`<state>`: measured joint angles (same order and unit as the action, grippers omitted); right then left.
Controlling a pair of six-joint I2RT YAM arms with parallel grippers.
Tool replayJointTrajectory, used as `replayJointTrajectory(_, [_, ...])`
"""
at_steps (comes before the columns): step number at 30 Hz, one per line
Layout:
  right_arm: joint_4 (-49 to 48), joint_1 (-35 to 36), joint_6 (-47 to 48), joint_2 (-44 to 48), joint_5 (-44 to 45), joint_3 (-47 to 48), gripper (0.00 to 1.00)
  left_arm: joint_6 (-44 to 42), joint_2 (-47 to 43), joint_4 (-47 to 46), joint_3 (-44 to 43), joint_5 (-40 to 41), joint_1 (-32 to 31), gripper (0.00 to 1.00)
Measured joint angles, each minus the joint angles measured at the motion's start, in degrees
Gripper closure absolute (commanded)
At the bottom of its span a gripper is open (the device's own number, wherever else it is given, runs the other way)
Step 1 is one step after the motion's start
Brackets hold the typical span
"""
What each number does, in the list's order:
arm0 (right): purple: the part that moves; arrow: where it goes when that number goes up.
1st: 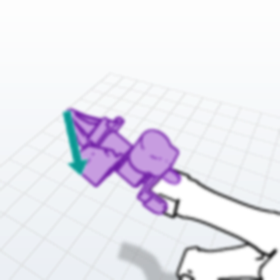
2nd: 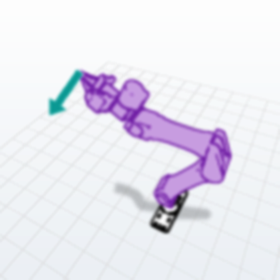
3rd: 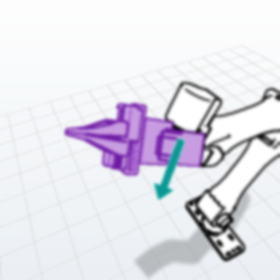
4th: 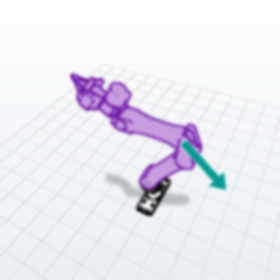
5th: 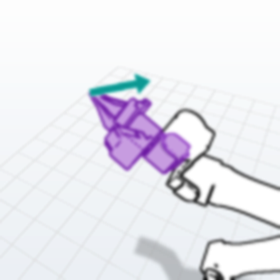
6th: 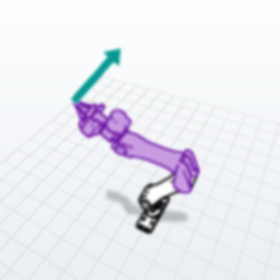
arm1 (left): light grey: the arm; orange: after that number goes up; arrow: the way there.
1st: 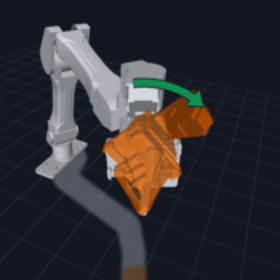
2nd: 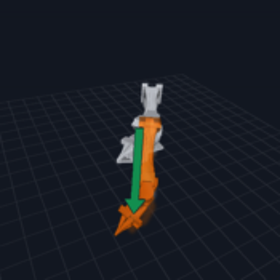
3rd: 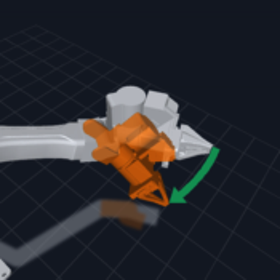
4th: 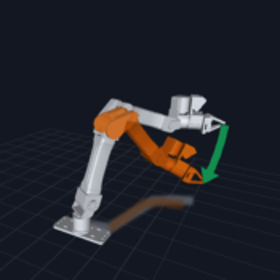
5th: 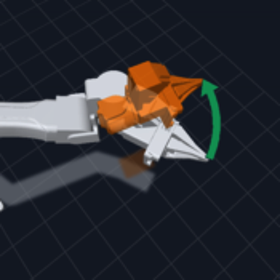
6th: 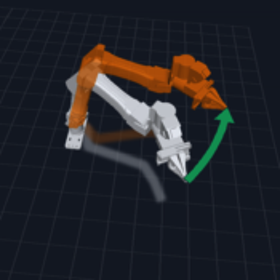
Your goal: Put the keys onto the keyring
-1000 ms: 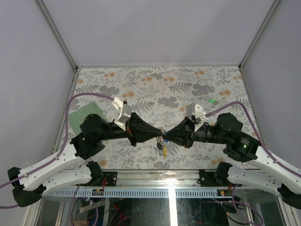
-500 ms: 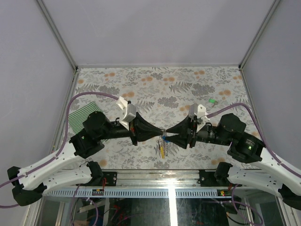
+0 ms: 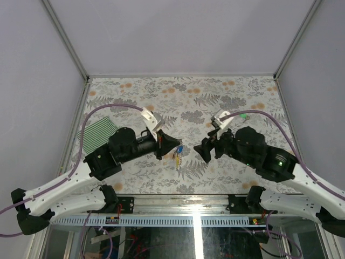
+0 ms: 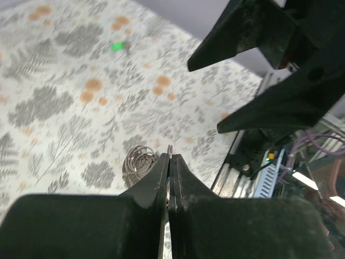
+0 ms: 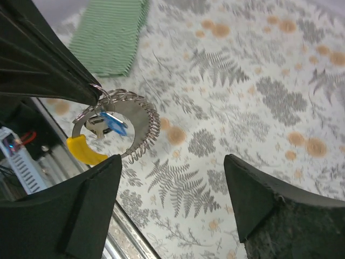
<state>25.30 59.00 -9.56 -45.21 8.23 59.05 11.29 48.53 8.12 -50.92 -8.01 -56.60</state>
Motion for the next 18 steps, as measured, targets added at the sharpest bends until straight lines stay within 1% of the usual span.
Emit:
replayJointTrajectory(3, [2.4,0.0,-2.0,-3.5,2.2,0.0,0.09,1.0,2.2,2.9,0.2,4.1,0.0,1.00])
replayJointTrajectory(6, [4.9,0.0,-3.9,-6.7,4.4,0.0,0.07,1.8,4.9,5.3,0.4,7.3,0.1,1.00])
replayJointTrajectory(12, [6.4,-0.6,-6.8,-8.4,7.8,0.1,0.03,2.6,8.2,6.4,2.8,8.9,2.2,1.00])
replayJointTrajectory(15, [6.1,-6.3,-8.8,-8.5,5.6,-0.3,0.03,3.0,10.1,6.6,3.3,8.3,4.8,1.00])
replayJointTrajectory(18, [4.3,-17.0,-11.5,-8.3,1.4,-2.9,0.03,3.0,12.4,6.6,3.4,7.8,6.6,1.00])
